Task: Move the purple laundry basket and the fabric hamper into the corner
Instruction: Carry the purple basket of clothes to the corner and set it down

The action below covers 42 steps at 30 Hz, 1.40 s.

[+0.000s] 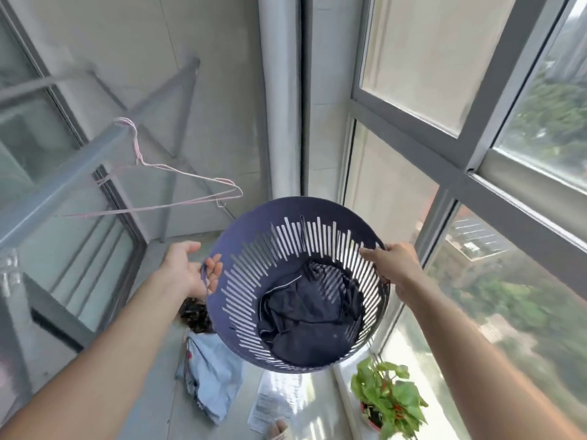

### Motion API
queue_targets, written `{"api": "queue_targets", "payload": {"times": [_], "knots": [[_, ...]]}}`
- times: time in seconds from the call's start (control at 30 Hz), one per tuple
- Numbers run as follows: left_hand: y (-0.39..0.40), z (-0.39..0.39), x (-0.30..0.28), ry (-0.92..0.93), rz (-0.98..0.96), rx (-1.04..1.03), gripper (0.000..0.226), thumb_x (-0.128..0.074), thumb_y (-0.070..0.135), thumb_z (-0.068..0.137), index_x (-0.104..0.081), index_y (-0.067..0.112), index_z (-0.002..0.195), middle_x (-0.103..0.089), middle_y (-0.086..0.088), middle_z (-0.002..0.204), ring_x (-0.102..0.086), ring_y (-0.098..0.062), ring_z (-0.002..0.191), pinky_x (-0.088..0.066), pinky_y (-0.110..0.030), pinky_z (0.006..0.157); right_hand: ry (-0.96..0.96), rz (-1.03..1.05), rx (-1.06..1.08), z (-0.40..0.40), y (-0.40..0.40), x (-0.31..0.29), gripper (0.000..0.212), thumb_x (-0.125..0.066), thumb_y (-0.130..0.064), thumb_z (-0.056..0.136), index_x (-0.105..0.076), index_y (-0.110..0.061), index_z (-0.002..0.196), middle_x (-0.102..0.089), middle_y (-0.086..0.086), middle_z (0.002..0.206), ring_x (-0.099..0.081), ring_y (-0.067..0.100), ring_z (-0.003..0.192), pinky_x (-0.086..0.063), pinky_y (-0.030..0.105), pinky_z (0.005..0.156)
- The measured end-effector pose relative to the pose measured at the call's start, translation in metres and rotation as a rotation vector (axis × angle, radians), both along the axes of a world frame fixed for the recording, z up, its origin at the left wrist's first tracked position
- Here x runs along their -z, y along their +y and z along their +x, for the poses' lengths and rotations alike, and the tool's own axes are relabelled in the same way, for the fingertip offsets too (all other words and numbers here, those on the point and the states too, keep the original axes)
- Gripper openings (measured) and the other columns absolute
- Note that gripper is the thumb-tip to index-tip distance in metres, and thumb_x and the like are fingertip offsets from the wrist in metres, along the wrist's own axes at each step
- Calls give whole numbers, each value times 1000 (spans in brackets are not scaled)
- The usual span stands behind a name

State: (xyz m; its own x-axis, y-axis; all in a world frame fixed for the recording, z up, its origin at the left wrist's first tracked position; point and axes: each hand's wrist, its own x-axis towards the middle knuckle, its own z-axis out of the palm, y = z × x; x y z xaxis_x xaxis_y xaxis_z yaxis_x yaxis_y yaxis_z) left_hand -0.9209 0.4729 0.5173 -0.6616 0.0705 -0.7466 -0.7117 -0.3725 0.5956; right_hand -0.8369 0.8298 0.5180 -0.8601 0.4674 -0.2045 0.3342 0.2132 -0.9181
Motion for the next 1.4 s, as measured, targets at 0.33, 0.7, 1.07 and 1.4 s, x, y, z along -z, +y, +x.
{"api": "queue_targets", "payload": {"times": [0.33,0.7,1.07,1.4], "knots": [[48,-128,-9,55,130,61,39,-48,40,85,-65,7,95,-51,8,55,-60,-13,69,-33,-26,59,75,188,138,-128,44,-15,39,-79,-22,79,-54,-14,50,-35,-12,33,-36,14,39,-29,24,46],[39,-182,-6,142,78,-92,30,-44,32,93,-63,9,91,-51,10,42,-59,-10,71,-33,-24,64,-95,278,185,-256,15,-1,39,-75,-41,73,-72,-4,86,-72,16,82,-69,31,74,-57,39,65],[25,-235,0,157,50,-265,28,-47,32,93,-63,9,90,-51,8,60,-60,-10,71,-32,-24,64,-57,260,15,-380,-13,9,29,-69,-27,68,-68,1,69,-69,19,67,-68,31,58,-59,57,55],[70,-321,-28,190,0,-278,21,-49,29,91,-61,12,92,-49,7,68,-59,-11,73,-33,-25,67,-29,255,-30,-489,28,-5,30,-68,-34,67,-67,-4,70,-70,13,74,-67,32,68,-58,41,66]]}}
